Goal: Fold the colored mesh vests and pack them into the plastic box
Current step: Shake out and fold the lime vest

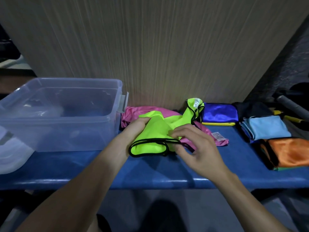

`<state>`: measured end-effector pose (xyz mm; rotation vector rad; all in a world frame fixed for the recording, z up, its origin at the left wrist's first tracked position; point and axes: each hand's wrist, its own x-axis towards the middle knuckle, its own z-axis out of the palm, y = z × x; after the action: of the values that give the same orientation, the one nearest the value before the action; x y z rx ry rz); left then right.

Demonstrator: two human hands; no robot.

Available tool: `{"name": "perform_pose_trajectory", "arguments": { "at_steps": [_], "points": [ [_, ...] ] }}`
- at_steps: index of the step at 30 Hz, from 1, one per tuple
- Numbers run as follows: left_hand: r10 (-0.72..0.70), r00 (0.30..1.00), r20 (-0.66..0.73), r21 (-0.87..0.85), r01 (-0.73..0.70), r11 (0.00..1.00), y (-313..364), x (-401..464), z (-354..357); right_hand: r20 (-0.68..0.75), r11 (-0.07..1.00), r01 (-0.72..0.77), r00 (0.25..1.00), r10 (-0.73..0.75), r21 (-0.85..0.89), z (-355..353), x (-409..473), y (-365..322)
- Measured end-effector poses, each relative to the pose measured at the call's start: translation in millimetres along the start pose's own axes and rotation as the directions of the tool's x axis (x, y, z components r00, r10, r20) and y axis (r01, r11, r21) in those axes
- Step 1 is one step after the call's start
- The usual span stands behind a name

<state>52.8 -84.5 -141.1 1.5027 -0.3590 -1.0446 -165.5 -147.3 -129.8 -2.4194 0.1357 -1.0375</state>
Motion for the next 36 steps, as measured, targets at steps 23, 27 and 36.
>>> {"name": "perform_pose_trajectory", "arguments": {
  "at_steps": [23,27,36],
  "points": [
    [0.653,0.734,0.186,0.356,-0.67,0.652,1,-99,3,0.004,0.812,-0.429,0.885,0.466,0.396,-10,47,-19],
    [0.671,0.704,0.234,0.474,-0.685,0.553,-12,-99,11,0.041,0.834,-0.401,0.908,0.418,0.379,-4,45,-21],
    [0.663,0.714,0.225,0.381,-0.691,0.614,6,-101,-3,-0.006,0.931,-0.235,0.969,0.246,0.281,-15,34,-29]
  ]
}}
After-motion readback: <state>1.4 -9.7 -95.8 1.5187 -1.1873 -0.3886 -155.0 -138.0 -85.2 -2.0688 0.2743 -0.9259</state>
